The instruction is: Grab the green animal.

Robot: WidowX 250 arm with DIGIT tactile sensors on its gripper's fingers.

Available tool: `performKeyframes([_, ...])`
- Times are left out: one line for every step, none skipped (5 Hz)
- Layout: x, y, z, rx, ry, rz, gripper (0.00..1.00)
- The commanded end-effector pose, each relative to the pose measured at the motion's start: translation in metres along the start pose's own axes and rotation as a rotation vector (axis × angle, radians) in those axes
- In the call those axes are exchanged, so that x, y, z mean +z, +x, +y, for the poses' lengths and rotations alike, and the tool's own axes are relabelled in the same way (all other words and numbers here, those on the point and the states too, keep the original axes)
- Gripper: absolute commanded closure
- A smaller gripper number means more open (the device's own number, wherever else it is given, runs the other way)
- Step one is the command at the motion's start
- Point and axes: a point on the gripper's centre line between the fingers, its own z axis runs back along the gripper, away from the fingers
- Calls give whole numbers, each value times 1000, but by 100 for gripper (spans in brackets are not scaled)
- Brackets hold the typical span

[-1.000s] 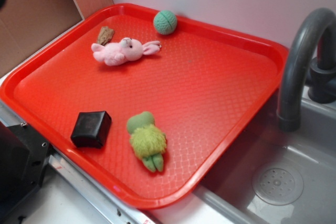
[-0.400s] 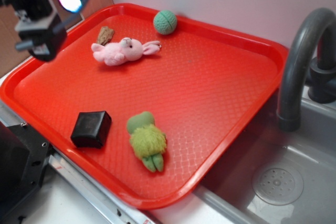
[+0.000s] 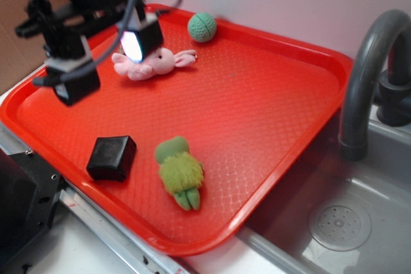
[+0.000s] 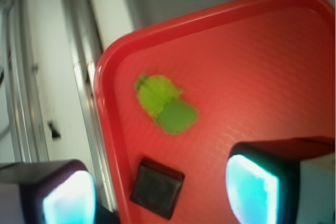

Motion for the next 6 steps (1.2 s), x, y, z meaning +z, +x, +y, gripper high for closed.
performKeyframes([-41, 14, -8, -287, 24, 236, 0])
performKeyframes([-57, 19, -5, -245, 67, 308, 0])
performKeyframes([-72, 19, 3, -218, 72, 305, 0])
performKeyframes([-89, 18, 9, -184, 72, 322, 0])
performKeyframes([-106, 18, 10, -180, 51, 350, 0])
performKeyframes([-116, 21, 6, -165, 70, 398, 100])
